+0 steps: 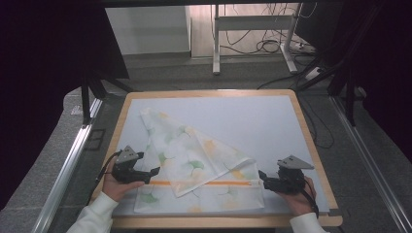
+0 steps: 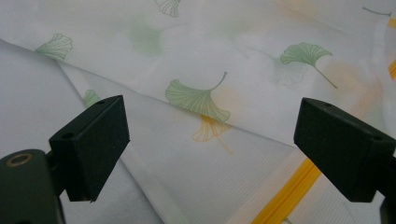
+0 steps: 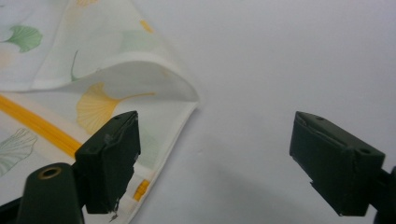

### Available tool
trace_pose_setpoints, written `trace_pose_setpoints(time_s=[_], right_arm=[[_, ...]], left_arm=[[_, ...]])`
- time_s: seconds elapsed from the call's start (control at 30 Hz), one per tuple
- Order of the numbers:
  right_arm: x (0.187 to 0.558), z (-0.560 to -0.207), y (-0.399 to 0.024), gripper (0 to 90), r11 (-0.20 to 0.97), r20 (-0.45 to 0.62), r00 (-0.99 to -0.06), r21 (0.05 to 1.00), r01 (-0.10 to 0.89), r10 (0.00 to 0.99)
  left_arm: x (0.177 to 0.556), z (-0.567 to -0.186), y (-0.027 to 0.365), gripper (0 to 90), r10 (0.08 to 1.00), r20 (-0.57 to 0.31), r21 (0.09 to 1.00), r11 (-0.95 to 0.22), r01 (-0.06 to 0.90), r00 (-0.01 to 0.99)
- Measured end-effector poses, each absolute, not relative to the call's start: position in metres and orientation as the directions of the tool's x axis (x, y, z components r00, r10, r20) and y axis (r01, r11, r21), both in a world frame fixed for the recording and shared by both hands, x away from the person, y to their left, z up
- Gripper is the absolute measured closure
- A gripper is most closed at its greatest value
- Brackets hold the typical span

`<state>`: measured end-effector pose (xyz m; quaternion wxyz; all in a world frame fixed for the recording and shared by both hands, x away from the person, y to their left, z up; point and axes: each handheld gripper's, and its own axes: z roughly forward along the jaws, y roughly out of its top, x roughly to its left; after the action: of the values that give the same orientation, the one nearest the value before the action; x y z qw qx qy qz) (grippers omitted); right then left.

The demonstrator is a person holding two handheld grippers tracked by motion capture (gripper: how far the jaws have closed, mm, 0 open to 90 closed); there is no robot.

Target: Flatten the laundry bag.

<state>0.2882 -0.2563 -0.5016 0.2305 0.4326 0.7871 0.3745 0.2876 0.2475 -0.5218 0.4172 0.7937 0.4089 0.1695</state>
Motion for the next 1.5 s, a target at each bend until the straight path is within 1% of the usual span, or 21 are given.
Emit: trace_pose_setpoints(time_s=[0.1,0.2,0.27,0.3,0.4,0.7,1.03,1.13,1.2,1.3,1.5], right_arm=[[0.289,-0.503,-0.257,22.2,0.338,-0.023,-0.521,0.784,0.520,0.853],[0.288,-0.502,-0.258,22.9,0.328,-0.019,-0.517,0.792,0.514,0.856],[0.288,-0.502,-0.258,23.0,0.315,-0.004,-0.514,0.794,0.519,0.858],[0.288,-0.501,-0.258,23.3,0.298,0.022,-0.515,0.794,0.530,0.857],[0.287,-0.501,-0.257,23.9,0.300,0.030,-0.522,0.790,0.535,0.852],[0.286,-0.499,-0.254,27.8,0.305,0.033,-0.540,0.796,0.523,0.841],[0.283,-0.493,-0.243,29.9,0.331,0.031,-0.584,0.799,0.502,0.811],[0.283,-0.491,-0.238,30.1,0.345,0.027,-0.601,0.797,0.495,0.799],[0.283,-0.488,-0.230,32.2,0.367,0.007,-0.623,0.804,0.469,0.782],[0.282,-0.483,-0.221,32.8,0.379,0.002,-0.646,0.808,0.451,0.763],[0.285,-0.481,-0.211,33.5,0.382,0.016,-0.657,0.803,0.457,0.754]], left_arm=[[0.288,-0.522,0.247,10.4,0.789,-0.069,0.799,-0.323,0.508,0.610],[0.288,-0.523,0.248,11.0,0.781,-0.084,0.796,-0.321,0.513,0.618],[0.288,-0.523,0.249,11.9,0.779,-0.085,0.795,-0.323,0.514,0.621],[0.288,-0.524,0.249,12.1,0.781,-0.082,0.791,-0.327,0.517,0.619],[0.289,-0.524,0.249,12.2,0.783,-0.083,0.787,-0.328,0.522,0.616],[0.290,-0.526,0.249,12.7,0.782,-0.088,0.781,-0.331,0.530,0.617],[0.290,-0.526,0.248,13.8,0.772,-0.099,0.777,-0.334,0.534,0.628],[0.290,-0.526,0.248,14.5,0.770,-0.103,0.775,-0.334,0.536,0.629],[0.290,-0.526,0.248,14.6,0.769,-0.102,0.773,-0.338,0.537,0.631],[0.290,-0.527,0.247,14.8,0.768,-0.100,0.771,-0.343,0.537,0.633],[0.290,-0.527,0.247,15.9,0.760,-0.111,0.768,-0.343,0.540,0.640]])
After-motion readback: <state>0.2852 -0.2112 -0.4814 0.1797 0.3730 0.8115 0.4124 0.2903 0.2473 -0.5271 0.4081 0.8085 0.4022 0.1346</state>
